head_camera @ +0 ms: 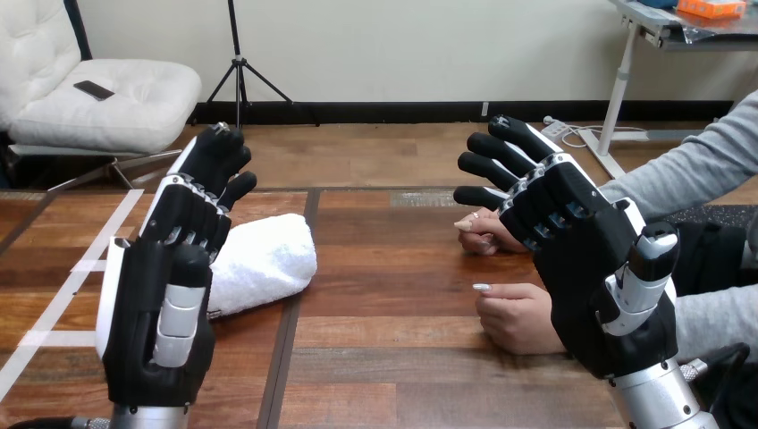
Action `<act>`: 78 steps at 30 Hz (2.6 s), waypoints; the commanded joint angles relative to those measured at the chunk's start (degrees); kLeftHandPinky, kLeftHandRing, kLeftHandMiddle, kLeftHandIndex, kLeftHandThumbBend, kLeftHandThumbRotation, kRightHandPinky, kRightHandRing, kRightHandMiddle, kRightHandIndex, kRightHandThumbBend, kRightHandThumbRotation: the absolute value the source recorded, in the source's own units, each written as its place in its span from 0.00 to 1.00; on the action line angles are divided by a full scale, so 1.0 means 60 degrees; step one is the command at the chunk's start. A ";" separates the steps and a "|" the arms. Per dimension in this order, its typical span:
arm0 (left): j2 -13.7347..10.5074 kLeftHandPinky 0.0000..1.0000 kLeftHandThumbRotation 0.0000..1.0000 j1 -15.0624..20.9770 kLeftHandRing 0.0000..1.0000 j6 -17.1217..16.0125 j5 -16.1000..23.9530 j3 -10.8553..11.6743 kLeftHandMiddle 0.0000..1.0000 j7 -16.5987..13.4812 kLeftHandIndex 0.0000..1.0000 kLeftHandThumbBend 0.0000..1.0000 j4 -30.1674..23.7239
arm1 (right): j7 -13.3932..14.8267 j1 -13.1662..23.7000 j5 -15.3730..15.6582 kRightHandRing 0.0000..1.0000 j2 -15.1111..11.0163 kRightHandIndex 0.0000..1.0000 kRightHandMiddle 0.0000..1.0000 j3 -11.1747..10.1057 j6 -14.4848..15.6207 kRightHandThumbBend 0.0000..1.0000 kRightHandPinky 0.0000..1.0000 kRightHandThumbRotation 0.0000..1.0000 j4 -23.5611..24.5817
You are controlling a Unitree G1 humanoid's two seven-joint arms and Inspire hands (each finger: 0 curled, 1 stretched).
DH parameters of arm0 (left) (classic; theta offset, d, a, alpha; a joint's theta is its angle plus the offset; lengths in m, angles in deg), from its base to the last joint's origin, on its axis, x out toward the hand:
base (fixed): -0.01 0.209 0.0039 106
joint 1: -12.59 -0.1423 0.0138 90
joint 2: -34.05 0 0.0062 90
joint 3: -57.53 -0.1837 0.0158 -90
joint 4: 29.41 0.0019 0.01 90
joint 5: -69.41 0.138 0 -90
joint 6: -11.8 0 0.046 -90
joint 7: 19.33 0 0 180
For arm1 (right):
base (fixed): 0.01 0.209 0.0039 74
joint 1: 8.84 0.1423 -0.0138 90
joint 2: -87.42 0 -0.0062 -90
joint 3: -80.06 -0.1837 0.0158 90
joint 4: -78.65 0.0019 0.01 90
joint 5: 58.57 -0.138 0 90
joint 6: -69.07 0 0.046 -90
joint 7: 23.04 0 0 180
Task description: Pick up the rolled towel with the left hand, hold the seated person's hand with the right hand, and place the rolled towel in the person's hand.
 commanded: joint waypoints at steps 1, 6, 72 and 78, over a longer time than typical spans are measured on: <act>-0.0044 0.85 0.89 0.0633 0.89 -0.0051 0.0107 0.0085 0.89 -0.0036 0.86 0.87 0.0005 | 0.0033 0.0641 -0.0012 0.85 -0.0034 0.86 0.86 -0.0057 -0.0120 1.00 0.77 1.00 -0.0088; -0.0142 0.85 0.88 0.0727 0.89 -0.0012 0.0419 0.0147 0.89 -0.0129 0.87 0.87 0.0041 | 0.0025 0.0673 -0.0035 0.84 -0.0041 0.85 0.85 -0.0052 -0.0082 1.00 0.76 1.00 -0.0098; -0.3380 0.82 0.71 0.7237 0.90 0.1399 0.6424 -0.0537 0.92 -0.2651 0.91 0.87 0.6262 | -0.0027 0.1169 0.0053 0.84 0.0077 0.85 0.84 -0.0010 -0.0321 1.00 0.74 1.00 -0.0565; -0.3526 0.78 0.75 0.7738 0.89 0.1697 0.7190 -0.0923 0.91 -0.3213 0.90 0.89 0.6857 | -0.0051 0.1184 0.0025 0.84 0.0073 0.85 0.84 -0.0026 -0.0343 1.00 0.74 1.00 -0.0578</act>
